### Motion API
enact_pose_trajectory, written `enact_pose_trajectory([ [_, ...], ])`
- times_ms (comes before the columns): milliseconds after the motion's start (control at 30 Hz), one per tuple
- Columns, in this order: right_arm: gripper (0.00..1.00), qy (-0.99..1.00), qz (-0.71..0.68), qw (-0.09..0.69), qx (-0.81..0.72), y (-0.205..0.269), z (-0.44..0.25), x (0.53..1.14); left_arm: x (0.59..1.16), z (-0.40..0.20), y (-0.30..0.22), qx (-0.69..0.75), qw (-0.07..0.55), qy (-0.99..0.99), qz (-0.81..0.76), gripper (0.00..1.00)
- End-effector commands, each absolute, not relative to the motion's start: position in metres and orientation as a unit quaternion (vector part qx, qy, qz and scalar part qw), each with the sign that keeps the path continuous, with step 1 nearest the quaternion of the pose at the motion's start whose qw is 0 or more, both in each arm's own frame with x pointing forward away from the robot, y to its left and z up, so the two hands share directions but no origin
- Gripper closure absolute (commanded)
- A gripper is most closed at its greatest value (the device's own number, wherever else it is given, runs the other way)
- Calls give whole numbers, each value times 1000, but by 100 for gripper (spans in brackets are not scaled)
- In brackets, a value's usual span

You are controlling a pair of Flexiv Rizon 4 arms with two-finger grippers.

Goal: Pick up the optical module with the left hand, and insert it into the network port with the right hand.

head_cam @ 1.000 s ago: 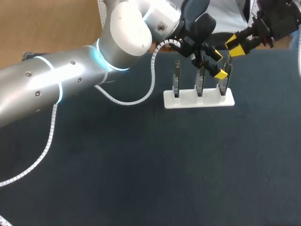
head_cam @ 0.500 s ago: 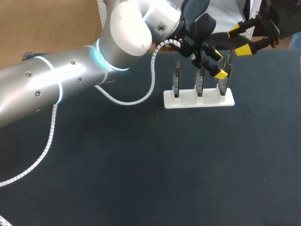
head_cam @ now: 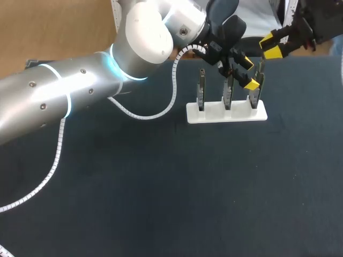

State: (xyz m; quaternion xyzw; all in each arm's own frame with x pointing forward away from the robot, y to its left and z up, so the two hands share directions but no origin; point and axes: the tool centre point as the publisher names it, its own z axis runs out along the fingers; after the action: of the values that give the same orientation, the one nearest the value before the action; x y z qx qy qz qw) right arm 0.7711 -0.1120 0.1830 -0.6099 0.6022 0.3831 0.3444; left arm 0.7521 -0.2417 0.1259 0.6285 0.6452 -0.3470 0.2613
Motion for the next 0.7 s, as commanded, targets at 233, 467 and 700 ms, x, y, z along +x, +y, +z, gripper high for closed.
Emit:
enact_pose_trajectory([
  [233,100,605,377,342,-612,-113,182,770,755,126,-243,630,259,645,-347,0],
  [467,100,606,376,337,-615,-113,180,771,755,126,-243,630,259,645,-347,0],
  [700,100,607,378,332,-615,-114,177,773,755,126,-243,630,259,645,-347,0],
])
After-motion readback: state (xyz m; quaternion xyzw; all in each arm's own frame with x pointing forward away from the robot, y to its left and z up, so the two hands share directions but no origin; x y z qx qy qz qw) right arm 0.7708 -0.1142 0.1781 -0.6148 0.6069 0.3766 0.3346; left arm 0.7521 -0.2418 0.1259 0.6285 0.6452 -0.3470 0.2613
